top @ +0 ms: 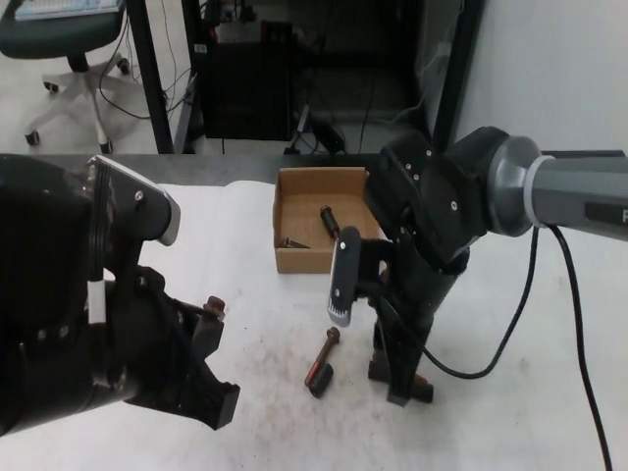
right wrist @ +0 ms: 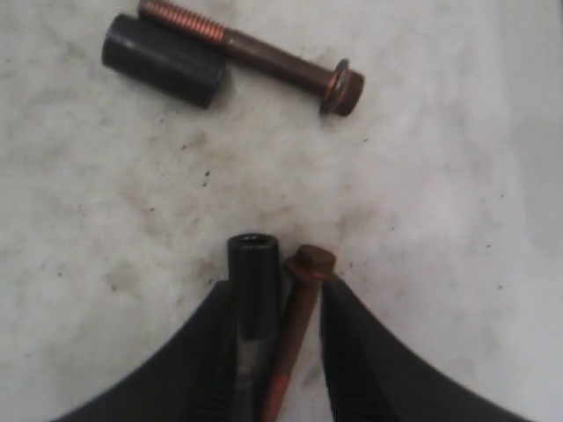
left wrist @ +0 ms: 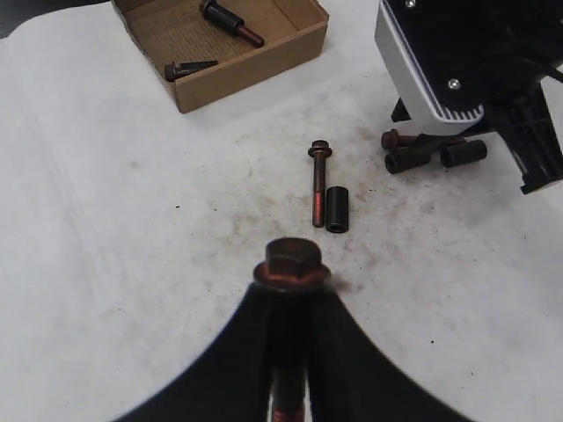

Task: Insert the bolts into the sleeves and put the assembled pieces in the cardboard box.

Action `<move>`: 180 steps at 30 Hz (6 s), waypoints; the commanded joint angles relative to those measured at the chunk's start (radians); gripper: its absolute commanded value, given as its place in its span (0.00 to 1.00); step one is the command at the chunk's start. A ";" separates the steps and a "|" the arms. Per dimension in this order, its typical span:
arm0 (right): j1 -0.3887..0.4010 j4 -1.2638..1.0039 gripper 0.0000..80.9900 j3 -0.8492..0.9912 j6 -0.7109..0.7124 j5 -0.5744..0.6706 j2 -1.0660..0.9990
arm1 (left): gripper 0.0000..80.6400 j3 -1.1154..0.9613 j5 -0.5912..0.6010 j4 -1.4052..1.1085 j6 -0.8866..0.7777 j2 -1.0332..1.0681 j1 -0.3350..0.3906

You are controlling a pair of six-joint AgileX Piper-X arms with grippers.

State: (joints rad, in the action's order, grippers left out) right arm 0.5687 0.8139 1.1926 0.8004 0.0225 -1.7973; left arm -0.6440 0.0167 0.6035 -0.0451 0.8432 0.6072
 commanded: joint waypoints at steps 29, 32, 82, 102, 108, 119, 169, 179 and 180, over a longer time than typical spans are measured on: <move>0.025 -0.061 0.37 -0.011 0.015 0.021 -0.086 | 0.00 -0.004 0.001 -0.009 0.001 -0.013 0.000; 0.040 -0.069 0.37 -0.011 0.015 0.021 -0.086 | 0.00 -0.004 0.001 -0.013 0.001 -0.013 0.000; 0.039 -0.026 0.01 0.020 -0.295 -0.003 -0.022 | 0.00 -0.004 0.001 -0.066 -0.018 -0.020 0.000; -0.118 -0.516 0.01 -0.395 -0.832 0.806 0.767 | 0.00 -0.004 0.653 -0.983 -0.225 0.043 0.000; -0.028 -0.800 0.01 -0.604 -0.832 0.765 0.812 | 0.00 -0.004 0.682 -1.259 -0.348 0.195 0.000; 0.036 -1.215 0.01 -0.682 -0.830 0.481 0.808 | 0.00 -0.004 0.756 -1.363 -0.436 0.309 0.000; 0.038 -1.216 0.01 -0.688 -0.830 0.507 0.808 | 0.00 -0.004 0.780 -1.056 -0.148 0.309 -0.011; 0.038 -1.216 0.01 -0.688 -0.830 0.507 0.808 | 0.80 -0.006 0.838 -1.056 -0.350 0.309 -0.050; 0.038 -1.216 0.01 -0.688 -0.830 0.507 0.808 | 0.80 -0.006 0.838 -1.056 -0.369 0.309 -0.054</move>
State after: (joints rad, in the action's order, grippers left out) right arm 0.6070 -0.3808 0.4965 -0.0307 0.5236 -0.9978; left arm -0.6462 0.8410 -0.4479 -0.3612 1.1564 0.5628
